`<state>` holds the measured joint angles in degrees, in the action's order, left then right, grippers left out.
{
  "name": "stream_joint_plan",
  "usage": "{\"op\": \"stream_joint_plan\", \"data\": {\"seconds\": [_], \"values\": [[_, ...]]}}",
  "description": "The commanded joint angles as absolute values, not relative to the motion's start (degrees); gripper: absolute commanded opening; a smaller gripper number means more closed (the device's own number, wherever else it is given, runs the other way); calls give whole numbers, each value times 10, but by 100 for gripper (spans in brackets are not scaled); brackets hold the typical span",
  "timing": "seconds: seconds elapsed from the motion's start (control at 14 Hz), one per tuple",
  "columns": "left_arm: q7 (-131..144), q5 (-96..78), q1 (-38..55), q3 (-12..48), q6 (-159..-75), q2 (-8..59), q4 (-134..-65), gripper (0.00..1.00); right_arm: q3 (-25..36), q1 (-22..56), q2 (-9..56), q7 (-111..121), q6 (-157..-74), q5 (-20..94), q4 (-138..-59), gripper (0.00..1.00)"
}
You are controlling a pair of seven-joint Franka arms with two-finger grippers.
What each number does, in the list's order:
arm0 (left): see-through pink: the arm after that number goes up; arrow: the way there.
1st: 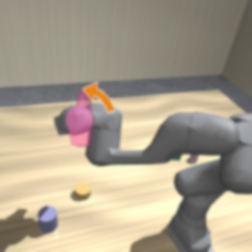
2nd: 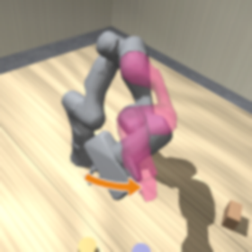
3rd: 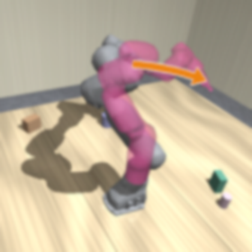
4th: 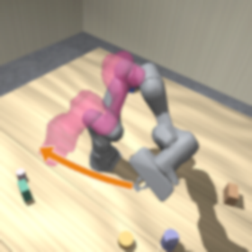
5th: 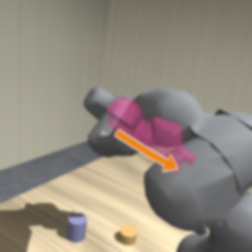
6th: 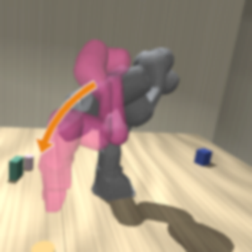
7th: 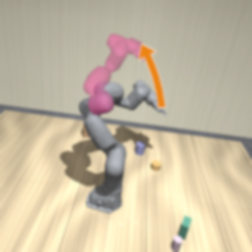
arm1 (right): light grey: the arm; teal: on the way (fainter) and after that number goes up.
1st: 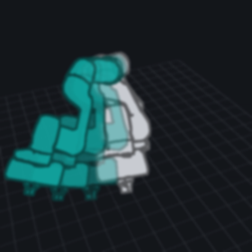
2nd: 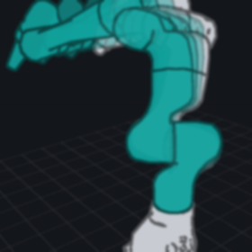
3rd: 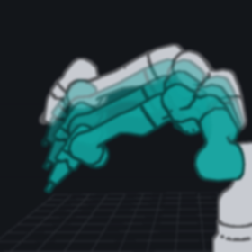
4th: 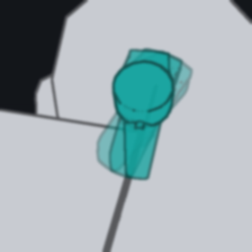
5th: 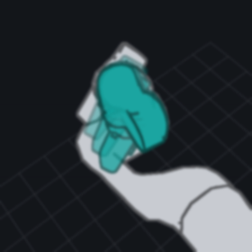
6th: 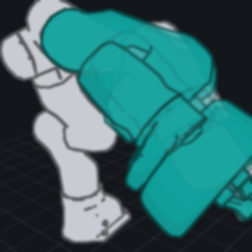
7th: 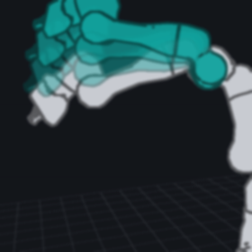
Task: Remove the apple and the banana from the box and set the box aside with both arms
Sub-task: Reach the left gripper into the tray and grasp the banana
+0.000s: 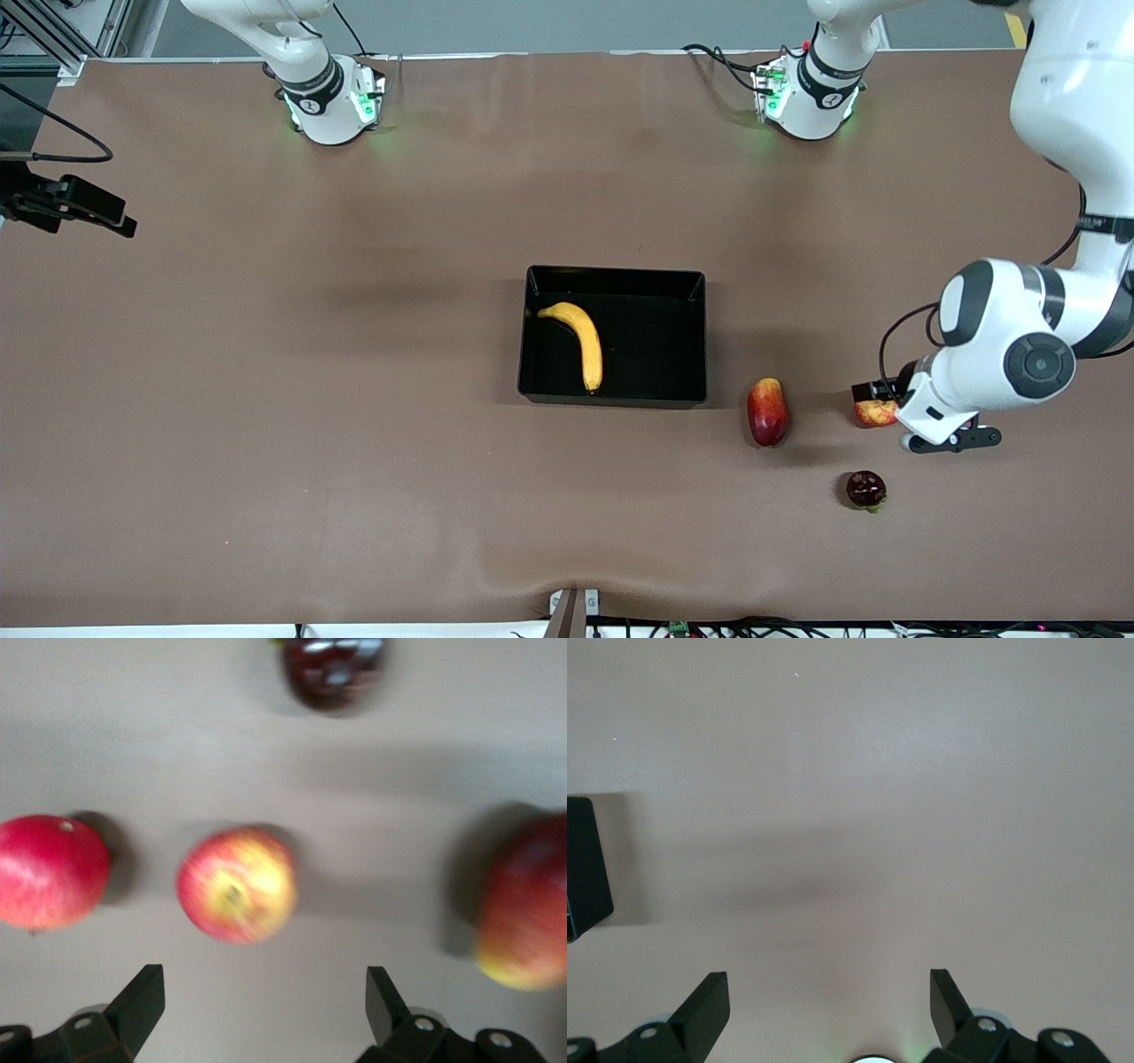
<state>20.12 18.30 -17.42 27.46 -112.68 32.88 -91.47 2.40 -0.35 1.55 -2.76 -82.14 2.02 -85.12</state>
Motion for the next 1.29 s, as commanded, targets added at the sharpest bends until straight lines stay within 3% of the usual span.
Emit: {"op": "stream_joint_plan", "data": {"seconds": [0.0, 0.14, 0.43, 0.79, 1.0, 1.21], "values": [[282, 172, -166, 345, -1099, 301, -928, 100, 24, -4, 18, -26, -815, 17, -843, 100], [370, 175, -130, 377, -1099, 303, -925, 100, 24, -4, 18, -27, -815, 17, -843, 100], [538, 178, -14, 375, -1121, 340, -908, 100, 24, -4, 18, -26, -816, 17, -843, 100], [597, 177, 64, 372, -1201, 397, -876, 100, 24, -5, 18, -26, -815, 18, -843, 100], [647, 177, 154, 316, -1210, 438, -828, 100, 24, -6, 18, -25, -815, 17, -843, 100], [682, 172, 277, 197, -1244, 469, -804, 100, 24, -5, 18, -25, -815, 17, -843, 100]]}}
